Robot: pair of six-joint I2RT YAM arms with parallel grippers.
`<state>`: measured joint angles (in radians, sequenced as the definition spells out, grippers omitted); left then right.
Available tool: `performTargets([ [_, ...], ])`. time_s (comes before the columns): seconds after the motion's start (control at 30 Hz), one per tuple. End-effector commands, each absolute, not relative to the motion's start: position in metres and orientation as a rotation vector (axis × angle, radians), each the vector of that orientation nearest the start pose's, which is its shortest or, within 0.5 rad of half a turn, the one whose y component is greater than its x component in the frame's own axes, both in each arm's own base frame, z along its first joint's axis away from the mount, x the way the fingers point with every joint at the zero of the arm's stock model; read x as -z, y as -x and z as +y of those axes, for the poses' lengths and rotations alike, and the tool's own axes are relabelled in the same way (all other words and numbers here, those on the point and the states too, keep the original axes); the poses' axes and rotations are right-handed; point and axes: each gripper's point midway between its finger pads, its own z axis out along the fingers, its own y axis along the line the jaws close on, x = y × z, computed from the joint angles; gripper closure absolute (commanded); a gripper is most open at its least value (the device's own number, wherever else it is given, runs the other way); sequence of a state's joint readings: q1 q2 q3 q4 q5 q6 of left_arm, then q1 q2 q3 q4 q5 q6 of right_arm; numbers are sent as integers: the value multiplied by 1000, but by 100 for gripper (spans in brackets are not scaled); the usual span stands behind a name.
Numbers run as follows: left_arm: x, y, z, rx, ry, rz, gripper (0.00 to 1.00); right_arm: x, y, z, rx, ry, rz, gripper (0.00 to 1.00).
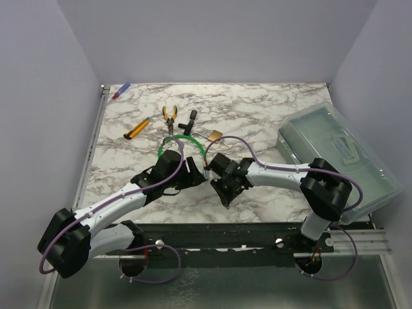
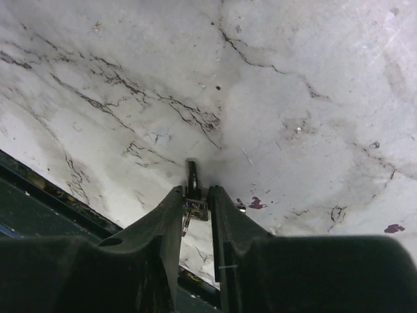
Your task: Unlock with the key
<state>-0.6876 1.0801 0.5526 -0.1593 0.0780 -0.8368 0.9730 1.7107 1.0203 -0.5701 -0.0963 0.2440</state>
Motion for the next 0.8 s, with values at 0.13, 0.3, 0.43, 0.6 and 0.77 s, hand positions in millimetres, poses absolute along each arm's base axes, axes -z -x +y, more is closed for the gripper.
performTargets([
  [0.13,-98,-215,-230,842,138,2394,38,1,-169,259,-148,675,2832,82],
  [0.3,-97,-213,-229,845,145,2392,38,-8,-176,264,-158,422,2831,84],
  [0.43,-99,-213,-229,852,147,2388,38,-13,-180,273,-218,326,2814,89],
  [0.6,-101,-211,-228,864,149,2380,38,-14,-183,278,-251,320,2789,100],
  [0.77,-103,-208,-226,879,158,2369,38,-20,-184,281,-309,321,2757,100],
])
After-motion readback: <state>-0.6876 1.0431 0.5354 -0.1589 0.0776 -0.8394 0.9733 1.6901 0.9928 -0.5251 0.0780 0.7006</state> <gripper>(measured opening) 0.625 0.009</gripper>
